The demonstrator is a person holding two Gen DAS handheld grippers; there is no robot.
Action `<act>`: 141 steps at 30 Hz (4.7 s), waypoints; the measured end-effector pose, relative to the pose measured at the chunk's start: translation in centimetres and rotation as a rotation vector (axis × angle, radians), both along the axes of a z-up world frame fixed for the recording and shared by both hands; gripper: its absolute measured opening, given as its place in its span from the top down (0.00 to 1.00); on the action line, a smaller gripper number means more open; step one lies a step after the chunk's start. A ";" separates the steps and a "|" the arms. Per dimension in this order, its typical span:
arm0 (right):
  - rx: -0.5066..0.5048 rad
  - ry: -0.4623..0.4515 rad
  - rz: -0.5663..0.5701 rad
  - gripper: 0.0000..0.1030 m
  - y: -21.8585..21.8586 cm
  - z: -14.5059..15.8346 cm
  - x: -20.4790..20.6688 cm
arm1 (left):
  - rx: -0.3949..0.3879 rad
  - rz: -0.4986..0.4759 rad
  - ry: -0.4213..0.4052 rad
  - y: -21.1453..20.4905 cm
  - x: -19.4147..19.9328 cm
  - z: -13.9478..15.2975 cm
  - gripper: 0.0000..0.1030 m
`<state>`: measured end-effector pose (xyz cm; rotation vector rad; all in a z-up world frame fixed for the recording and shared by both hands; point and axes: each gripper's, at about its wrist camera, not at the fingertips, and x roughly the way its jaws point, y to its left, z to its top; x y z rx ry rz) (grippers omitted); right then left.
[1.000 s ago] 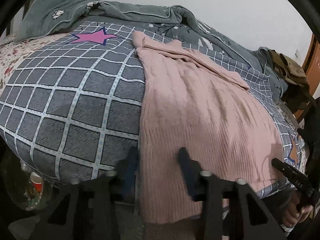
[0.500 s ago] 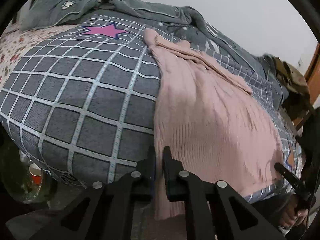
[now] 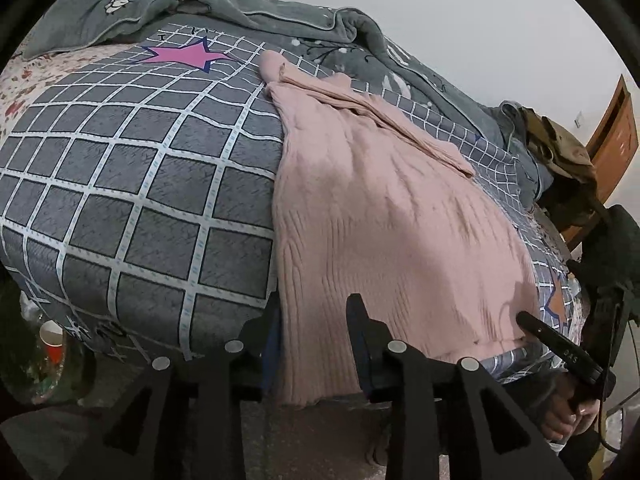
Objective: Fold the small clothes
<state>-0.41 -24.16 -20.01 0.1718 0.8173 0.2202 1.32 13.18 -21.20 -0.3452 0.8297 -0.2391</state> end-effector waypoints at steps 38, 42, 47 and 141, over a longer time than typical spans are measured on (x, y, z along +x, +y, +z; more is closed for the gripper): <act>0.686 -0.142 -0.035 0.95 -5.2 14.8 16.1 | -0.270 0.158 -0.224 2.3 16.1 14.7 0.94; 0.677 -0.128 -0.056 0.95 -5.0 13.8 19.9 | -0.248 0.178 -0.220 1.6 19.9 13.5 0.94; 0.661 -0.090 -0.074 0.95 -4.7 11.7 24.7 | -0.217 0.214 -0.186 1.3 24.1 11.4 0.94; 0.030 0.030 -0.051 0.52 -2.2 3.1 21.5 | -0.164 0.102 -0.026 1.9 18.9 2.1 0.36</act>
